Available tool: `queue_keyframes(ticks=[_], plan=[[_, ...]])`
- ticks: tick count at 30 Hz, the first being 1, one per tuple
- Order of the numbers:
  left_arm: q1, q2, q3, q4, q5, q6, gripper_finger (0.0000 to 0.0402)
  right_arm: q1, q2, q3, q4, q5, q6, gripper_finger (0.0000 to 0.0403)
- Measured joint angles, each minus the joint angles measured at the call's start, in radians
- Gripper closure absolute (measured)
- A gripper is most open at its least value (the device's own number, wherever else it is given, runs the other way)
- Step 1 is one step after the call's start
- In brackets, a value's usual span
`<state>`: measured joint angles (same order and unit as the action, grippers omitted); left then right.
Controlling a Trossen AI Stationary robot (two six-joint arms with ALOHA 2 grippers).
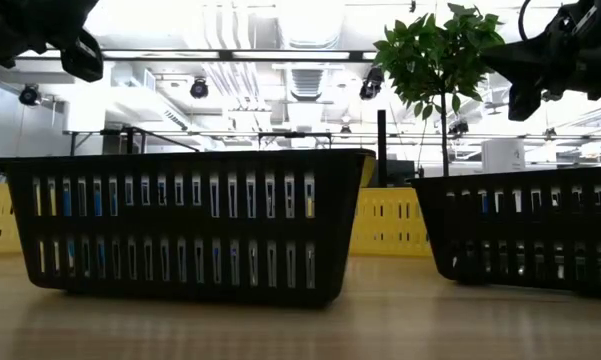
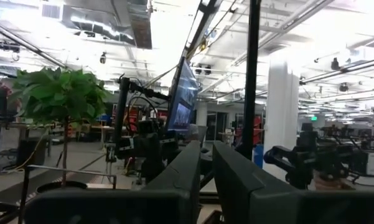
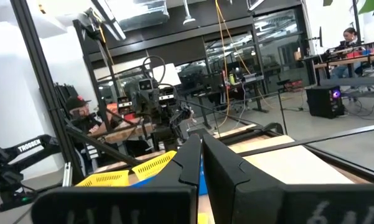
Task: Stack baskets on shelf by color
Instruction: Put the top right yellow basket on the shelf
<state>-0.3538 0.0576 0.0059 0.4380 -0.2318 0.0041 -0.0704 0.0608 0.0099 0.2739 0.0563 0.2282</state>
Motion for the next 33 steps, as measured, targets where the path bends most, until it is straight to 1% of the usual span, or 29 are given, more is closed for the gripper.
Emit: queue_keyframes(ticks=[2,4,7,9,15,20,25,33], plan=[[-0.001,0.001,0.0,0.01,0.034,-0.002,0.0375,0.0,0.0,0.0,0.009,0.0,0.035,0.0394],[-0.001,0.0,0.0,0.036,0.089,-0.002,0.0375,0.002,0.005,0.0,0.044,-0.004,0.058,0.0394],[-0.001,0.006,0.0,0.084,0.148,0.001,0.0375,0.025,0.031,0.0,0.126,-0.005,0.045,0.0394],[-0.001,0.006,0.0,0.12,0.154,0.001,0.0375,0.053,0.066,0.0,0.203,-0.008,0.015,0.0394],[0.0,0.004,0.0,0.196,0.152,0.002,0.0375,0.191,0.237,0.0,0.422,0.0,-0.098,0.0394],[0.0,0.005,0.0,0.216,0.151,0.003,0.0375,0.312,0.412,0.006,0.587,0.124,-0.172,0.0394],[0.0,0.004,0.0,0.215,0.15,0.003,0.0375,0.404,0.581,0.108,0.598,0.212,-0.211,0.0394],[0.0,0.005,0.0,0.234,0.149,0.001,0.0375,0.478,0.88,0.349,0.581,0.241,-0.299,0.0394]])
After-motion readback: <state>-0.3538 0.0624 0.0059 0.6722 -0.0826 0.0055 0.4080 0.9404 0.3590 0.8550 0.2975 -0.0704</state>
